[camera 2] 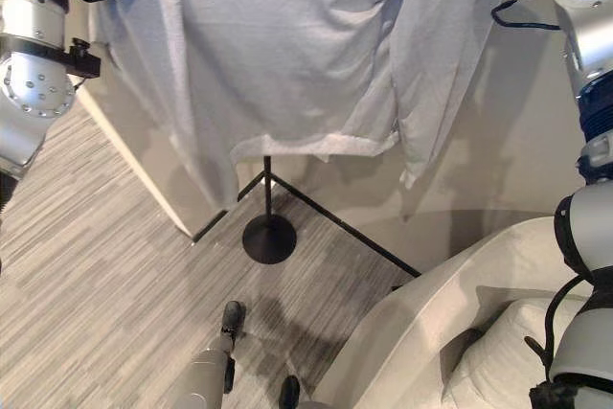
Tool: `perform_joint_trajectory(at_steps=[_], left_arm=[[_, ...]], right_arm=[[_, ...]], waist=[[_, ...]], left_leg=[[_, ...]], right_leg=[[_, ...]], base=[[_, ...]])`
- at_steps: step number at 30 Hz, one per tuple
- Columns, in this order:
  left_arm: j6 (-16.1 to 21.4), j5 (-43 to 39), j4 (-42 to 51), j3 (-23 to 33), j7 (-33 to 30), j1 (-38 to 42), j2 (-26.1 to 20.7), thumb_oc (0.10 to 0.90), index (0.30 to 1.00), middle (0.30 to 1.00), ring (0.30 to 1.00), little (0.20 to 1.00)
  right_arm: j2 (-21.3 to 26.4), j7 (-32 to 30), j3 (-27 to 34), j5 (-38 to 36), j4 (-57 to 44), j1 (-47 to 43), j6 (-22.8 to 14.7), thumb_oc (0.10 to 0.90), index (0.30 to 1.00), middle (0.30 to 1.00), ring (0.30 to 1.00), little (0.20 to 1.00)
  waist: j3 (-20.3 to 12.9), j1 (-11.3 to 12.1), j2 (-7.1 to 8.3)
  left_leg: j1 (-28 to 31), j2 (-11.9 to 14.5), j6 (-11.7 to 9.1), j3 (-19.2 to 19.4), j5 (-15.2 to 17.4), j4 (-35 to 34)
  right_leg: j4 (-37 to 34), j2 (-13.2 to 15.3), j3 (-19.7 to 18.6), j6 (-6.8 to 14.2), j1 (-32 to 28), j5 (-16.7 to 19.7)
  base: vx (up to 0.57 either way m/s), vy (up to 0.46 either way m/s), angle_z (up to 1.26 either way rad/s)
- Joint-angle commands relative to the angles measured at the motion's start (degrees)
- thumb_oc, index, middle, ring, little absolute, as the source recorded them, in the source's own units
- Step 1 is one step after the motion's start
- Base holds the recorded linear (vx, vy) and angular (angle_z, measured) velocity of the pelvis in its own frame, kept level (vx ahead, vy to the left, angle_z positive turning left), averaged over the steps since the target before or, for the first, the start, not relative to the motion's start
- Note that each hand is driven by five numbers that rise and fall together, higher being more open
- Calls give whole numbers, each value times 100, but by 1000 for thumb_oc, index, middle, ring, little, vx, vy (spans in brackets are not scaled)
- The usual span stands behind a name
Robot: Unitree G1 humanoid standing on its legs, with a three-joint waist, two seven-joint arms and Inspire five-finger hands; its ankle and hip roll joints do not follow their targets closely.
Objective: Hang the clothes on the sofa on the clothes rack.
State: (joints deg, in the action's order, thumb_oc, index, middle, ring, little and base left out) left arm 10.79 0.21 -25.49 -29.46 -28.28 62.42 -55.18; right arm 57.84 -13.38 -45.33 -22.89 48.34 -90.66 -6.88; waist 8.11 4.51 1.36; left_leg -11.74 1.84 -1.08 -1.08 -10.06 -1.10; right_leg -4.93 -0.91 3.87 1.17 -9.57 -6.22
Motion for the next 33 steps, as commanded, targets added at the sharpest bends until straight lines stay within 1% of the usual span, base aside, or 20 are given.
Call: perform_joint_trajectory(at_steps=[1, 2, 3, 5, 6, 7, 11, 14, 16, 17, 18, 19, 20, 21, 23, 26, 28, 29, 30, 33], left_arm=[[-109, -114, -257, 1259, -503, -21, -418, 400, 300, 300, 300, 300], [-113, -109, -234, 1292, -501, -65, -421, 400, 300, 300, 300, 300], [-107, -105, -178, 1407, -517, -143, -436, 400, 300, 300, 300, 300], [-109, -98, -110, 1525, -505, -270, -473, 400, 300, 300, 300, 300], [-126, -76, -152, 1469, -483, -217, -524, 400, 300, 300, 300, 300], [-125, -77, -158, 1465, -482, -207, -524, 400, 300, 300, 300, 300], [-133, -45, -43, 1503, -398, -313, -560, 400, 300, 300, 300, 300], [-114, -18, 168, 1646, -374, -538, -570, 400, 300, 300, 300, 300], [-91, 24, 435, 1903, -341, -908, -484, 400, 300, 300, 300, 300], [-97, 55, 562, 2059, -336, -1122, -394, 400, 300, 300, 300, 300], [-126, 228, 792, 2381, -249, -1668, -294, 400, 300, 300, 300, 300], [-133, 234, 817, 2386, -245, -1692, -305, 400, 300, 300, 300, 300], [-149, 229, 907, 2543, -273, -1802, -161, 400, 300, 300, 300, 300], [-152, 282, 1097, 2694, -265, -2076, 15, 400, 300, 300, 300, 300], [-135, 346, 1280, 3011, -172, -2584, 307, 400, 300, 300, 300, 300], [-142, 352, 1592, 3326, -78, -3368, 726, 400, 300, 300, 300, 300], [-156, 326, 1623, 3426, -13, -3683, 976, 400, 300, 300, 300, 300], [-171, 284, 1686, 3497, 67, -4057, 1194, 400, 300, 300, 300, 300], [-173, 284, 1691, 3493, 68, -4062, 1191, 400, 300, 300, 300, 300], [-190, 212, 1559, 3564, 120, -4469, 1497, 400, 300, 300, 300, 300]], right_arm=[[636, -306, 219, -115, 309, -569, -203, 400, 300, 300, 300, 300], [629, -305, 221, -114, 299, -557, -201, 400, 300, 300, 300, 300], [600, -238, 278, -131, 123, -489, -211, 400, 300, 300, 300, 300], [645, -212, 333, -37, -37, -352, -197, 400, 300, 300, 300, 300], [672, -202, 276, 101, -47, -340, -152, 400, 300, 300, 300, 300], [671, -202, 271, 104, -43, -349, -151, 400, 300, 300, 300, 300], [678, -138, 124, 412, 74, -334, -67, 400, 300, 300, 300, 300], [676, -87, 219, 505, 58, -154, 14, 400, 300, 300, 300, 300], [702, -88, 407, 606, -139, 146, 73, 400, 300, 300, 300, 300], [719, -121, 580, 644, -304, 388, 88, 400, 300, 300, 300, 300], [892, -117, 1085, 784, -553, 1117, 121, 400, 300, 300, 300, 300], [890, -122, 1150, 798, -587, 1188, 127, 400, 300, 300, 300, 300], [765, -129, 1356, 748, -811, 1453, 90, 400, 300, 300, 300, 300], [704, -163, 1731, 777, -1158, 1928, 106, 400, 300, 300, 300, 300], [627, -148, 2191, 767, -1519, 2580, 44, 400, 300, 300, 300, 300], [219, -133, 3064, 802, -2350, 3830, 12, 400, 300, 300, 300, 300], [-66, -94, 3388, 791, -2634, 4335, -25, 400, 300, 300, 300, 300], [-379, -54, 3670, 797, -2910, 4850, -36, 400, 300, 300, 300, 300], [-382, -54, 3685, 800, -2923, 4872, -31, 400, 300, 300, 300, 300], [-995, 8, 3914, 706, -3158, 5405, -89, 400, 300, 300, 300, 300]], waist=[[-596, 160, 627], [-607, 164, 624], [-666, 157, 623], [-691, 145, 628], [-682, 135, 601], [-675, 141, 599], [-472, 123, 528], [-381, 142, 477], [-295, 55, 386], [-211, -9, 363], [-189, -121, 374], [-196, -123, 397], [-158, -127, 404], [-158, -135, 456], [-192, -169, 411], [-292, -190, 409], [-290, -194, 390], [-302, -175, 385], [-307, -172, 390], [-305, -151, 367]], left_leg=[[587, -340, -463, 155, 623, -390], [591, -343, -458, 169, 631, -390], [656, -385, -426, 284, 704, -390], [776, -416, -385, 410, 809, -390], [885, -433, -332, 494, 909, -390], [887, -436, -325, 499, 910, -390], [1081, -409, -224, 602, 1008, -390], [1143, -266, -269, 721, 1091, -390], [1177, -154, -298, 740, 1113, -390], [1224, -134, -304, 759, 1126, -390], [1316, -180, -306, 733, 1207, -390], [1307, -187, -303, 734, 1183, -390], [1305, -185, -308, 752, 1166, -390], [1320, -179, -313, 770, 1189, -390], [1351, -153, -303, 796, 1226, -390], [1424, -130, -299, 787, 1283, -390], [1457, -122, -294, 773, 1308, -390], [1487, -105, -292, 750, 1327, -390], [1488, -105, -292, 749, 1327, -390], [1519, -88, -290, 747, 1341, -390]], right_leg=[[-7, 409, 288, 660, -143, 96], [-7, 416, 275, 665, -143, 93], [-7, 514, 337, 775, -183, 144], [179, 657, 398, 866, -162, 269], [650, 815, 508, 952, -48, 395], [698, 822, 499, 959, -25, 373], [1764, 1130, 634, 1096, 440, 898], [1502, 1422, 1124, 1039, 645, 978], [1120, 1386, 1208, 999, 931, 959], [840, 1265, 1157, 987, 1152, 959], [247, 1079, 880, 1049, 959, 858], [211, 1082, 883, 1046, 951, 897], [162, 1072, 855, 1009, 912, 926], [53, 1052, 814, 1038, 865, 1044], [-7, 1019, 795, 1017, 826, 967], [-7, 974, 832, 954, 709, 862], [-7, 953, 852, 924, 665, 802], [-7, 927, 859, 901, 621, 747], [-7, 927, 860, 901, 621, 746], [-7, 902, 857, 863, 565, 689]], base=[[132, 107, 10], [166, 165, 13], [150, 155, -4], [149, 193, -7], [73, 142, -11], [50, 149, -7], [5, 77, -2], [14, -32, -31], [9, -51, -45], [65, -55, -10], [50, -42, -5], [56, -51, 5], [-2, -66, 59], [27, -85, 51], [63, -84, 4], [67, -81, -14], [62, -78, -2], [54, -58, -2], [55, -58, 0], [48, -34, 1]])
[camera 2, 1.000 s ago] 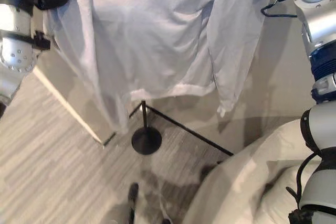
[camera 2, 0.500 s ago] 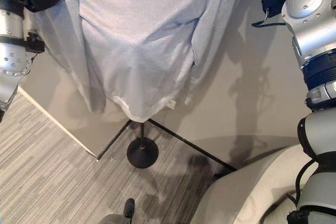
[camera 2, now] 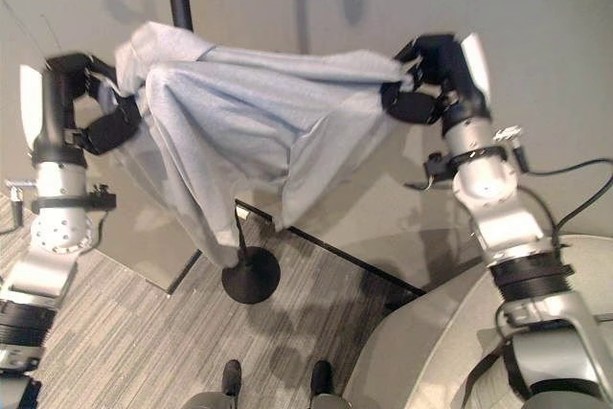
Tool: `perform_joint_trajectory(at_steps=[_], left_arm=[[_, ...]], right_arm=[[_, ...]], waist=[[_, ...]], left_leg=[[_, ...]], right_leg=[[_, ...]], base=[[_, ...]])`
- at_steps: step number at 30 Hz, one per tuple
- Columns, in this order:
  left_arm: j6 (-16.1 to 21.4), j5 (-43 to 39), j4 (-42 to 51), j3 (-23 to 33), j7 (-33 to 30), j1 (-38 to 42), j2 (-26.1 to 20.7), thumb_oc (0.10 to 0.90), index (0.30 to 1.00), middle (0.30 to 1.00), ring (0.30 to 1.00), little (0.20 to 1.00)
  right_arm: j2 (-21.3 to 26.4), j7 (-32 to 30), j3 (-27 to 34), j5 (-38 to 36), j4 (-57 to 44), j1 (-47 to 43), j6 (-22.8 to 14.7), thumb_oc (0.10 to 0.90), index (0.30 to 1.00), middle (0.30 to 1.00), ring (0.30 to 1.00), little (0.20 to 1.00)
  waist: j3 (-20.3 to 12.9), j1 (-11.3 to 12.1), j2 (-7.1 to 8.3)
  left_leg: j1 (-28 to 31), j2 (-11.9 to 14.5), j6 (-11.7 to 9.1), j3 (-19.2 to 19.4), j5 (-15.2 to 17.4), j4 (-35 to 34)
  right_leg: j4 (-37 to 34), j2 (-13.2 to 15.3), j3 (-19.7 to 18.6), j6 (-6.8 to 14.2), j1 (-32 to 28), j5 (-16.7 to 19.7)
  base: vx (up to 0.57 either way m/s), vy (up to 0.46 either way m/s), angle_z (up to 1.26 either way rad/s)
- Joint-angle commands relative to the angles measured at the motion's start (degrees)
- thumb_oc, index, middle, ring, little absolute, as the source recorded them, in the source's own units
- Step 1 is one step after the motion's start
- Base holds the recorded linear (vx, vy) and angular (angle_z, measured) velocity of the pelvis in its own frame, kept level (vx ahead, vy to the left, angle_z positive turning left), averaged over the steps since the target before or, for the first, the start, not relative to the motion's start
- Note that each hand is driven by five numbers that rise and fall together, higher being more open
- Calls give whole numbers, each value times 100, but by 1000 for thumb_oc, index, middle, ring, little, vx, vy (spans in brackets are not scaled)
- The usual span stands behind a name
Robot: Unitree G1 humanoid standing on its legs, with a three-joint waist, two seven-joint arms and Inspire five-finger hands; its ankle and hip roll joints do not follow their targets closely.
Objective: Hang the clothes on the sofa on the clothes rack.
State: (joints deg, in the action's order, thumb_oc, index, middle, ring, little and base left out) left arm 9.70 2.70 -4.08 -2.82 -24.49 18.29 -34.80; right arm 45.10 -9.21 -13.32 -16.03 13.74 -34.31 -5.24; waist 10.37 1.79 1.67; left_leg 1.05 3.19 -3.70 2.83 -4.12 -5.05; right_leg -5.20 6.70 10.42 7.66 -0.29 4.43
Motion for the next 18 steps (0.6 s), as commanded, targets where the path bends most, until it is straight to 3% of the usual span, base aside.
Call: perform_joint_trajectory(at_steps=[1, 5, 6, 7, 8, 13, 18], left_arm=[[-93, -111, -648, 914, -225, -198, -400, 400, 300, 300, 300, 300], [-86, -206, -738, 924, -188, -334, -313, 400, 300, 300, 300, 300], [-70, -278, -760, 931, -181, -350, -270, 483, 425, 425, 425, 425], [-51, -334, -783, 925, -159, -361, -235, 675, 712, 712, 712, 712], [-22, -379, -789, 910, -126, -382, -232, 800, 900, 900, 900, 900], [87, -663, -764, 874, 29, -414, -188, 800, 900, 900, 900, 900], [226, -1471, -705, 1019, 455, -720, 15, 800, 900, 900, 900, 900]], right_arm=[[-46, -374, 742, -35, 206, -55, -303, 400, 300, 300, 300, 300], [-412, -349, 758, -33, 64, 147, -345, 400, 300, 300, 300, 300], [-522, -328, 735, -111, 54, 144, -360, 747, 820, 820, 820, 820], [-595, -307, 723, -168, 33, 154, -374, 800, 900, 900, 900, 900], [-622, -267, 688, -174, -2, 161, -386, 800, 900, 900, 900, 900], [-629, -162, 682, -281, -105, 172, -438, 800, 900, 900, 900, 900], [-462, 132, 946, -426, -387, 482, -415, 800, 900, 900, 900, 900]], waist=[[-511, 136, 308], [-529, 138, 313], [-526, 143, 312], [-529, 149, 315], [-538, 149, 321], [-546, 141, 317], [-557, 94, 270]], left_leg=[[249, -217, -25, 354, 749, 5], [299, -192, -23, 345, 770, 5], [314, -188, -22, 344, 773, 5], [324, -181, -22, 346, 777, 5], [346, -173, -24, 354, 787, 5], [380, -156, -24, 363, 798, 5], [414, -169, -10, 374, 811, 5]], right_leg=[[20, 133, 200, 190, -386, -396], [20, 108, 192, 160, -438, -448], [20, 101, 183, 150, -457, -461], [20, 92, 182, 146, -470, -475], [20, 92, 183, 142, -489, -488], [20, 85, 193, 136, -524, -495], [20, 99, 195, 134, -580, -493]], base=[[44, -24, 3], [36, -20, 8], [31, -17, 9], [33, -17, 3], [0, 0, 0], [0, 0, 0], [0, 0, 0]])
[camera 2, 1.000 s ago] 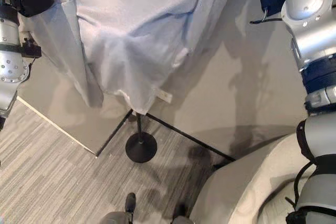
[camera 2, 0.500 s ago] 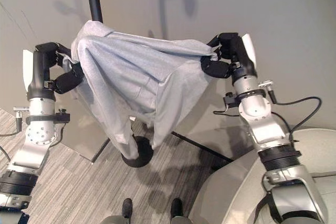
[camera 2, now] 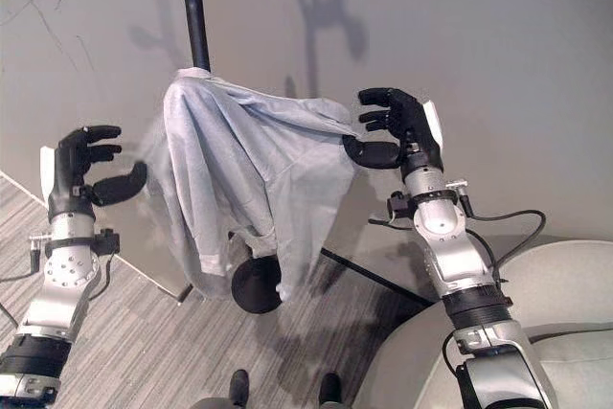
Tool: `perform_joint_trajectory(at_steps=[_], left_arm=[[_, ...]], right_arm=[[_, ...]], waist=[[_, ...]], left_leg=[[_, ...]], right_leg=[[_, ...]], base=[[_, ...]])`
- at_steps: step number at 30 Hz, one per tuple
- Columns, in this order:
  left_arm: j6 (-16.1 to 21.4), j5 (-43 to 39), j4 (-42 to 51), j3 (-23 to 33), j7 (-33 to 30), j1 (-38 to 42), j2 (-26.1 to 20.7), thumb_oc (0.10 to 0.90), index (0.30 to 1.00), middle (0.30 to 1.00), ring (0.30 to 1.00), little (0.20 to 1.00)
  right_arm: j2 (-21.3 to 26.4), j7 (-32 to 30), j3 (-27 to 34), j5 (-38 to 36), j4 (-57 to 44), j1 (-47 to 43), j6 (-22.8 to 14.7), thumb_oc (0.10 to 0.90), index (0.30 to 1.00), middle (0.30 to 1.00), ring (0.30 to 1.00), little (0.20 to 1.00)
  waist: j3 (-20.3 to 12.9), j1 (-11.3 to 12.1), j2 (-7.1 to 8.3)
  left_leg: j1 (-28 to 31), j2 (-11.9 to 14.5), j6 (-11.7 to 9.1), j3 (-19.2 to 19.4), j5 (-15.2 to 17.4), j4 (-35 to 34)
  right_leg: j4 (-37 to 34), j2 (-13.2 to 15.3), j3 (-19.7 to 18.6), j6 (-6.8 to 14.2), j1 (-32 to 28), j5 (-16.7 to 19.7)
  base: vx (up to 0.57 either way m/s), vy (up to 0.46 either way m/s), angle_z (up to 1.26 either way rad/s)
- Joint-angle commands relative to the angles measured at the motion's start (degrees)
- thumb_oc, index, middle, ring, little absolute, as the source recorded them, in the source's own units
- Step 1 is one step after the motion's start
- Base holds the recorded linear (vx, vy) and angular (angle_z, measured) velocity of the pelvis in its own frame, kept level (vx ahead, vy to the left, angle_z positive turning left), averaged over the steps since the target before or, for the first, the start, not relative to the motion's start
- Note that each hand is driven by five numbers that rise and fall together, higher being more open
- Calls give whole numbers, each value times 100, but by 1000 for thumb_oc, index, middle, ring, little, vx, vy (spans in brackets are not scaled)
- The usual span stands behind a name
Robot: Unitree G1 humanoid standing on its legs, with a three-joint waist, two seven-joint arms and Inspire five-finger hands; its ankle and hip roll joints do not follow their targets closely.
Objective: Hang the clothes on the sofa on the clothes rack.
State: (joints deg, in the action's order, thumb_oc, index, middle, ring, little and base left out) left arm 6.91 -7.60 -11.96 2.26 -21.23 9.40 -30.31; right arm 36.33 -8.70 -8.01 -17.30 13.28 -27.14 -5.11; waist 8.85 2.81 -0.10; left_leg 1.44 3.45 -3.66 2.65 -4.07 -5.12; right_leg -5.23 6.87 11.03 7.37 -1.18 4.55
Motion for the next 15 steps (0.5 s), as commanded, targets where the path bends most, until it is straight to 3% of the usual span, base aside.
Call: perform_joint_trajectory(at_steps=[1, 10, 15], left_arm=[[507, -540, 99, 555, 206, 116, -413, 800, 900, 900, 900, 900], [454, -776, 308, 1104, 589, -830, -25, 800, 900, 900, 900, 900], [315, -552, -9, 1030, 1037, -1636, 465, 800, 900, 900, 900, 900]], right_arm=[[449, 121, 491, -303, -398, -140, -422, 800, 900, 900, 900, 900], [534, 380, 1535, 293, -1008, 1324, -368, 800, 900, 900, 900, 900], [-45, 820, 1462, 726, -722, 2537, -198, 800, 900, 900, 900, 900]], waist=[[-405, -27, 432], [-393, -187, 344], [-347, -252, 303]], left_leg=[[384, -199, -12, 399, 808, 12], [420, -203, 13, 449, 807, 12], [401, -200, 47, 519, 800, 12]], right_leg=[[23, 88, 141, 162, -505, -504], [23, 108, 155, 162, -519, -477], [23, 137, 126, 169, -458, -420]], base=[[0, 0, 0], [1, 0, 0], [-32, -11, -8]])
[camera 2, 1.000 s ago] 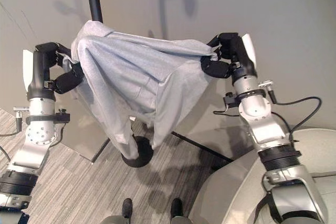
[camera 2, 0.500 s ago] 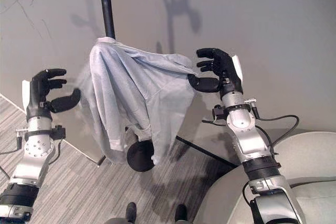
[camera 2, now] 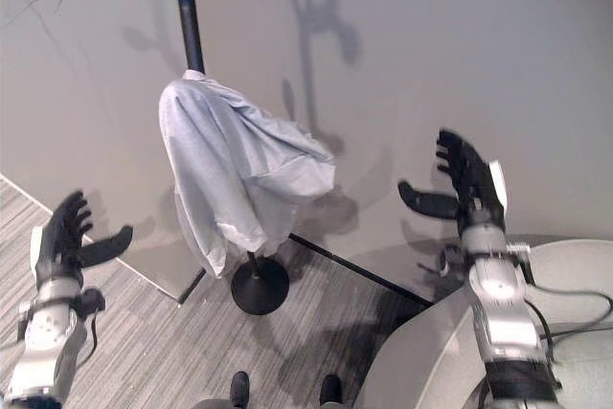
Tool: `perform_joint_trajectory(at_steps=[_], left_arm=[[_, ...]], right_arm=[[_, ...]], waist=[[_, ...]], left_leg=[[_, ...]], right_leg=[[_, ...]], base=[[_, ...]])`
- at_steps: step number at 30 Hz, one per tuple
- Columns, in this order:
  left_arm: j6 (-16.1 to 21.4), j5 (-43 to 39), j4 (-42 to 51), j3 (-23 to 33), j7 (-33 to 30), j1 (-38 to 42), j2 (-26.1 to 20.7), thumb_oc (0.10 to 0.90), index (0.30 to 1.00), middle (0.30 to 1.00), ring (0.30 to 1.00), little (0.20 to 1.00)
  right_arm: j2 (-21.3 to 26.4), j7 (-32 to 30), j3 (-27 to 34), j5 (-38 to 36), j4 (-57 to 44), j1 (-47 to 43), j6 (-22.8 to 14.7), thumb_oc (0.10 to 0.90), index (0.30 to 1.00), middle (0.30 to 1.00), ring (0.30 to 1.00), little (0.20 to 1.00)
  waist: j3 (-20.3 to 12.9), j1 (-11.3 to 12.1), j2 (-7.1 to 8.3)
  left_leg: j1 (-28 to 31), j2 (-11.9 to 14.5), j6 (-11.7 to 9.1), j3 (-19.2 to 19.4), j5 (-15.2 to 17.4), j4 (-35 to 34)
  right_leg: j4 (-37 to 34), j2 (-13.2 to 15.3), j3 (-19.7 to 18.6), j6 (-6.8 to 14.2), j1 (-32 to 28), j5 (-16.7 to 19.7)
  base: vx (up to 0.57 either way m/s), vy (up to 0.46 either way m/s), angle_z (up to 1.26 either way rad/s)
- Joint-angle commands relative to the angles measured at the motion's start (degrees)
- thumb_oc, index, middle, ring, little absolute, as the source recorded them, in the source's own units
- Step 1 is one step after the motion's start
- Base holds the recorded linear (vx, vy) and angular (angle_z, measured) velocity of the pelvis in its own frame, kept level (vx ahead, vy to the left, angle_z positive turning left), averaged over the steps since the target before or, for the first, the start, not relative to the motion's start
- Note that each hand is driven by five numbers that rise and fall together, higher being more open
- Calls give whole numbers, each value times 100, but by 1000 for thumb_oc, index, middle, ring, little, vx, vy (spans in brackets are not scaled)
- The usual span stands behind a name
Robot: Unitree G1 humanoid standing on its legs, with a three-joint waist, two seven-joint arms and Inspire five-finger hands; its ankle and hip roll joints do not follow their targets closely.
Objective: Hang the clothes on the sofa on the clothes rack.
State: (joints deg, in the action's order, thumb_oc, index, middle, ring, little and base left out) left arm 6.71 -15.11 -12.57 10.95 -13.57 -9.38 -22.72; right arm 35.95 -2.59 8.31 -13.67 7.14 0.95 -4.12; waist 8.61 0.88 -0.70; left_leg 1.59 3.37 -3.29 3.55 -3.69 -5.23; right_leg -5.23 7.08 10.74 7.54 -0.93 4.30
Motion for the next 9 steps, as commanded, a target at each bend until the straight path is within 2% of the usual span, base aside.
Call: perform_joint_trajectory(at_steps=[1, 2, 4, 6, 7, 8, 9], left_arm=[[335, 199, 51, 161, 271, 242, -295, 800, 900, 900, 900, 900], [267, 143, -407, 8, 401, 128, -9, 800, 900, 900, 900, 900], [185, 205, -975, -272, 531, 77, 242, 800, 900, 900, 900, 900], [105, 421, -1445, -555, 604, 30, 420, 800, 900, 900, 900, 900], [106, 421, -1447, -555, 604, 31, 420, 800, 900, 900, 900, 900], [65, 406, -1836, -697, 605, 90, 534, 800, 900, 900, 900, 900], [6, 462, -2654, -1046, 670, 233, 717, 800, 900, 900, 900, 900]], right_arm=[[-8, 209, -170, 363, -108, -272, -296, 800, 900, 900, 900, 900], [-349, 296, -350, 577, 231, 5, -204, 800, 900, 900, 900, 900], [-714, 213, -619, 837, 926, 142, -145, 800, 900, 900, 900, 900], [-949, 96, -892, 1230, 1553, 258, -59, 800, 900, 900, 900, 900], [-949, 96, -893, 1230, 1555, 257, -60, 800, 900, 900, 900, 900], [-1064, 23, -1051, 1319, 1945, 213, -5, 800, 900, 900, 900, 900], [-1368, -137, -1314, 1258, 2733, 106, 44, 800, 900, 900, 900, 900]], waist=[[-330, -59, 364], [-311, -93, 345], [-305, -114, 330], [-298, -134, 310], [-300, -135, 310], [-288, -141, 303], [-265, -153, 290]], left_leg=[[378, -193, 10, 429, 760, 23], [389, -196, 26, 459, 762, 23], [389, -199, 43, 463, 755, 23], [384, -205, 51, 447, 755, 23], [382, -205, 51, 447, 754, 23], [388, -205, 55, 443, 748, 23], [409, -200, 61, 447, 748, 23]], right_leg=[[23, 117, 155, 152, -476, -394], [23, 123, 150, 148, -472, -383], [23, 126, 154, 140, -464, -369], [23, 124, 158, 131, -463, -379], [23, 124, 159, 131, -461, -379], [23, 120, 153, 125, -470, -385], [23, 102, 135, 113, -484, -401]], base=[[-29, -3, -17], [-14, -11, -8], [-20, -22, -13], [-17, -18, -11], [-25, -14, -4], [-30, -30, 0], [-46, -45, 3]])
